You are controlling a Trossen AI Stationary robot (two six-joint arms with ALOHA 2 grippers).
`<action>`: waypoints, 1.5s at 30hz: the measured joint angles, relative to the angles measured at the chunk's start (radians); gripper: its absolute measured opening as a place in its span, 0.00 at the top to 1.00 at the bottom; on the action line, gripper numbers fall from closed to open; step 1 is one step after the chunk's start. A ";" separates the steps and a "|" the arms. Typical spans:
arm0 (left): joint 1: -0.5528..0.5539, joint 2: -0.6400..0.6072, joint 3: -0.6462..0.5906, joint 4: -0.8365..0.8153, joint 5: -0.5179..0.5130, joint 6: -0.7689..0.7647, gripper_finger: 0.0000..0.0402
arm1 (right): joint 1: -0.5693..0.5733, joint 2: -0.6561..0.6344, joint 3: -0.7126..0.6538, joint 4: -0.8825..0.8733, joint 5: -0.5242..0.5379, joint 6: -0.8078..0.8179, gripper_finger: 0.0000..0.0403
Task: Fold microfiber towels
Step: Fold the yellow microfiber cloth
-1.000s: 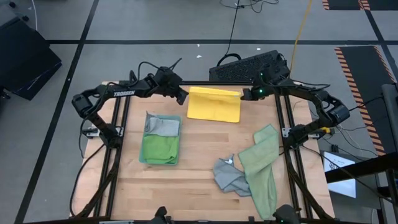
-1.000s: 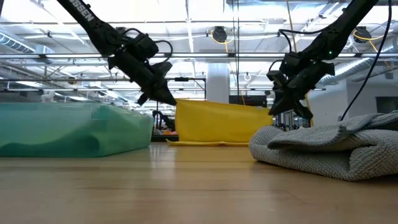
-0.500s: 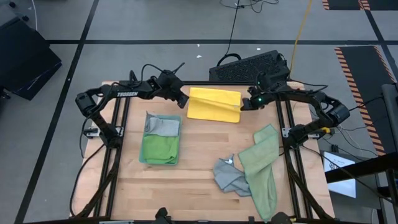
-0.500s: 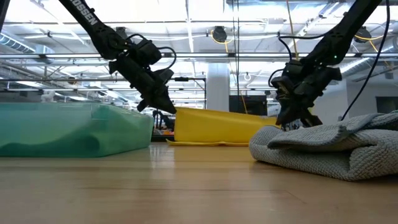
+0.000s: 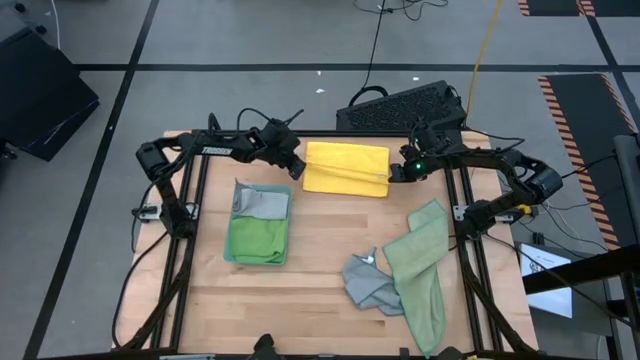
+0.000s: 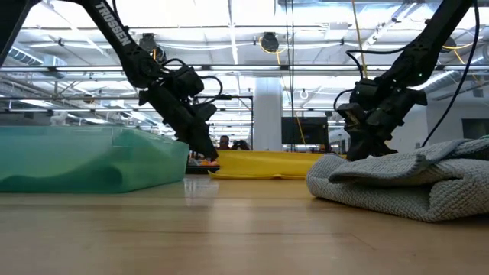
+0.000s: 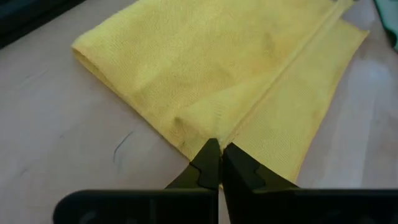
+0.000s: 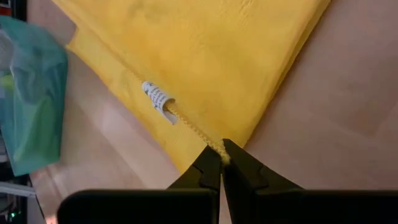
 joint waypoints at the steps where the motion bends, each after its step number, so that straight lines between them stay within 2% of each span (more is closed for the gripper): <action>1: 0.000 0.000 0.000 0.002 0.000 0.000 0.98 | 0.005 0.000 -0.004 0.000 0.000 -0.001 1.00; 10: -0.008 0.000 0.000 -0.033 0.008 0.049 0.97 | 0.057 0.000 -0.027 0.059 0.027 0.039 0.99; 16: -0.026 0.000 -0.002 -0.069 0.010 0.070 0.97 | 0.066 0.001 -0.030 0.048 0.040 0.031 0.92; 19: -0.036 0.000 -0.002 -0.080 0.013 0.073 0.91 | 0.068 0.001 -0.028 0.058 0.021 0.027 0.86; 22: -0.040 0.000 -0.002 -0.084 0.033 0.071 0.80 | 0.068 0.001 -0.028 0.057 0.009 0.025 0.78; 25: -0.042 -0.001 -0.002 -0.080 0.090 0.059 0.70 | 0.068 0.001 -0.028 0.057 0.008 0.027 0.72; 32: -0.024 -0.048 -0.002 -0.100 0.231 -0.020 0.57 | 0.068 0.001 -0.027 0.056 0.003 0.044 0.68; 35: -0.008 -0.108 -0.002 -0.097 0.220 -0.032 0.56 | 0.068 0.001 -0.027 0.056 -0.022 0.060 0.69; 38: 0.013 -0.160 -0.001 -0.096 0.154 -0.038 0.57 | 0.074 0.001 -0.027 0.066 -0.054 0.093 0.69; 41: 0.032 -0.169 0.000 -0.078 0.114 -0.043 0.60 | 0.097 0.001 -0.027 0.093 -0.093 0.124 0.69; 45: 0.043 -0.168 0.001 -0.062 0.113 -0.053 0.65 | 0.138 0.001 -0.026 0.135 -0.103 0.196 0.69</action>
